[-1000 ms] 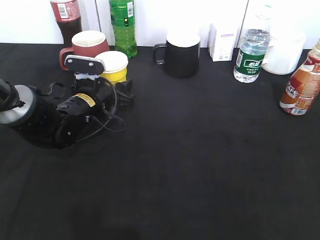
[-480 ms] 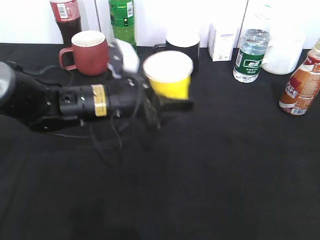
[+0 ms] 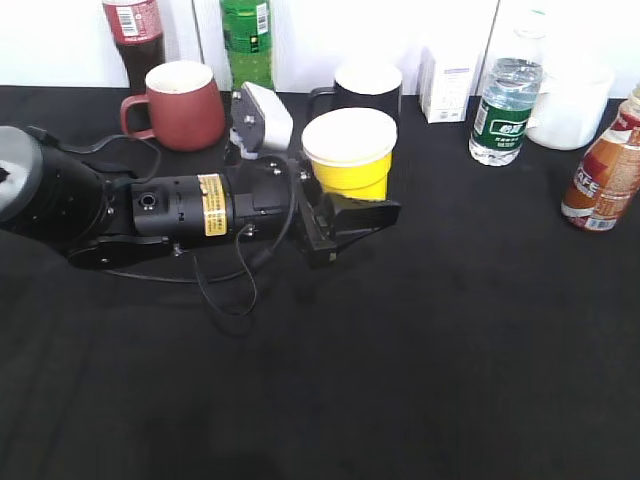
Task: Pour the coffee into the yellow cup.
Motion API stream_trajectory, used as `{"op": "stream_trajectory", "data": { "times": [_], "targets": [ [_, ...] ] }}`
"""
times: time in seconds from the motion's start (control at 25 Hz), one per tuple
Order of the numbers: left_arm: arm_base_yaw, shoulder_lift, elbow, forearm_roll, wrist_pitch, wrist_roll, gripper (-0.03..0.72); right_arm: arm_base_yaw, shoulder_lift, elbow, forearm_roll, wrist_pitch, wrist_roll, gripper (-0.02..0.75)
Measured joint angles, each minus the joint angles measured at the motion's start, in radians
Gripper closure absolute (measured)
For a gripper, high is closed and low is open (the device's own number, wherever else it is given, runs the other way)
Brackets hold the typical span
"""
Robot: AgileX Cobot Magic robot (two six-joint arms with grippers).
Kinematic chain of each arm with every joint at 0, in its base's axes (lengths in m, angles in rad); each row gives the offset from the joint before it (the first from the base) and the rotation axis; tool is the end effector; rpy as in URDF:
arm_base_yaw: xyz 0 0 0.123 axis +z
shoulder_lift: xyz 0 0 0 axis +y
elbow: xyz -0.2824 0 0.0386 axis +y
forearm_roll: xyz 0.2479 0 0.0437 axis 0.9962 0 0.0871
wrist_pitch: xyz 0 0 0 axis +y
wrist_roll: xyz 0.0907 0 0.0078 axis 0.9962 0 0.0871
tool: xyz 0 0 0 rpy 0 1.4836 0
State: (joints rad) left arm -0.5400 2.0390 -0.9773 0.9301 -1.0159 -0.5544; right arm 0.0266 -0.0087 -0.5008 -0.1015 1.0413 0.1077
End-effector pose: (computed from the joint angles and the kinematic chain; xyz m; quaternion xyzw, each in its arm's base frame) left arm 0.2993 -0.2517 0.1486 0.4342 0.6219 -0.4153 0.5022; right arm -0.0055 -0.0081 0.2793 0.0359 0.8438 -0.0148 0.5353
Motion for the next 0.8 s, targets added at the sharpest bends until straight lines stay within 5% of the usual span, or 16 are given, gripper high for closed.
{"op": "stream_trajectory", "data": {
  "times": [0.12, 0.28, 0.48, 0.8],
  "targets": [
    [0.000, 0.000, 0.000, 0.000, 0.002, 0.000, 0.231, 0.000, 0.168, -0.012, -0.054, -0.099, -0.012, 0.149],
    [0.000, 0.000, 0.000, 0.000, 0.003, 0.000, 0.231, 0.000, 0.489, 0.045, -0.037, -0.620, -0.018, 0.149],
    [0.000, 0.000, 0.000, 0.000, 0.002, 0.000, 0.231, 0.000, 0.736, 0.328, -0.013, -1.413, -0.009, 0.149],
    [0.000, 0.000, 0.000, 0.000, 0.003, 0.000, 0.231, 0.000, 1.460, 0.310, -0.003, -1.941, 0.011, 0.083]
  ]
}}
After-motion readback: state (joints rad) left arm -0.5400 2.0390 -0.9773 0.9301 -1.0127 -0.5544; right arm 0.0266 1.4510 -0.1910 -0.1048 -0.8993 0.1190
